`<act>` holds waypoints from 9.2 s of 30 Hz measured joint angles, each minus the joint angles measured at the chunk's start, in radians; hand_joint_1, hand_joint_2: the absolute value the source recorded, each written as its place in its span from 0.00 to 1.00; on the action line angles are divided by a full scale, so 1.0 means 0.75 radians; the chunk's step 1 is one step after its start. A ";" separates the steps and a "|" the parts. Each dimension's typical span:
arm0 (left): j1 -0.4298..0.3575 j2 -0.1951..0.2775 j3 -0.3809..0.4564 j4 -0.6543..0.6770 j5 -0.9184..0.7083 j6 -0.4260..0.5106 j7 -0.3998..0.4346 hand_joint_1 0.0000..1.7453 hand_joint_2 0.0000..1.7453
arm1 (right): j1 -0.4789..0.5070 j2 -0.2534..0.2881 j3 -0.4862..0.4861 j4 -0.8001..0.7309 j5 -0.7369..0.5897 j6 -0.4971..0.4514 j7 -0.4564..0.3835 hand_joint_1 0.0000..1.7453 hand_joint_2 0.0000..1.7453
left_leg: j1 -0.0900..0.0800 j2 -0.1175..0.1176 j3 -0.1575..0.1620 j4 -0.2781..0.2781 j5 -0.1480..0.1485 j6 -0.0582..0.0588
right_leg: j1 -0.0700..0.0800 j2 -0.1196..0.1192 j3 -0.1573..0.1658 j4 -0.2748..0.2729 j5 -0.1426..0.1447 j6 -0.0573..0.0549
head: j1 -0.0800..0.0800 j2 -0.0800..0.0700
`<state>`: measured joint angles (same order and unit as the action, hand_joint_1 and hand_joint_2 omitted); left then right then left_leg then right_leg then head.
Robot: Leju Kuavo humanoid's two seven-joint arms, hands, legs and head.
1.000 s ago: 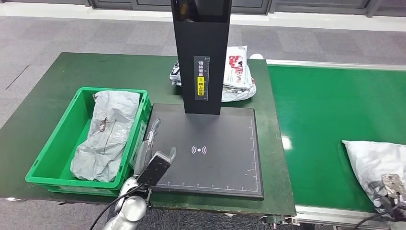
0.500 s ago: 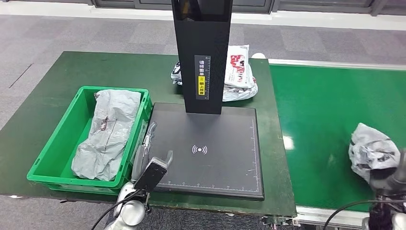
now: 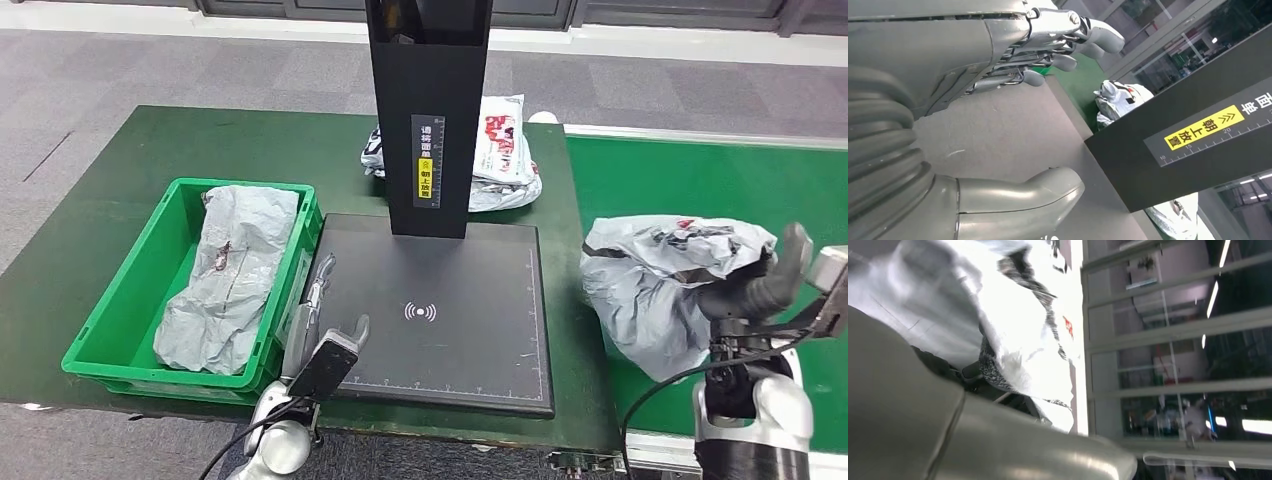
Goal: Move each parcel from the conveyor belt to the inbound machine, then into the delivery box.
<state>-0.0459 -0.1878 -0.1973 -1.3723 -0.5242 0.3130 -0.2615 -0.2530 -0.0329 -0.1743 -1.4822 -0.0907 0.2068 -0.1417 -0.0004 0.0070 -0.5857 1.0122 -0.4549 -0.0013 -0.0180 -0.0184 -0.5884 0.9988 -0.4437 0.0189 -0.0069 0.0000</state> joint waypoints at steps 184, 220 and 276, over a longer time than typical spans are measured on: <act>-0.820 0.077 -0.392 0.889 -1.325 -0.458 0.798 1.00 1.00 | 0.533 0.243 0.303 -0.515 0.236 0.293 -0.260 0.00 0.00 | 0.003 0.010 -0.003 0.000 0.002 -0.008 | 0.004 0.009 -0.012 0.004 0.004 -0.009 | 0.000 0.000; -0.672 0.215 -0.167 0.423 -1.323 -0.002 0.852 1.00 1.00 | 0.592 0.254 0.266 -0.514 0.237 0.272 -0.271 0.00 0.00 | 0.004 0.012 -0.003 0.000 0.002 -0.010 | 0.004 0.011 -0.013 0.005 0.003 -0.010 | 0.001 0.000; -0.544 0.384 0.557 0.035 -0.926 -0.429 0.421 0.00 0.00 | 0.640 0.309 0.175 -0.545 0.237 0.336 -0.285 0.00 0.00 | 0.005 0.011 -0.008 0.000 0.001 -0.013 | 0.005 0.011 -0.019 0.005 0.000 -0.013 | 0.001 0.000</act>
<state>-0.4538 0.1004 0.2202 -1.3460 -1.2186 -0.0085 0.0544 0.2269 0.1991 -0.0428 -1.8910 0.0867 0.4588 -0.3556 0.0034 0.0151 -0.5915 1.0122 -0.4544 -0.0113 -0.0139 -0.0104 -0.6024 1.0023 -0.4436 0.0089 -0.0065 0.0000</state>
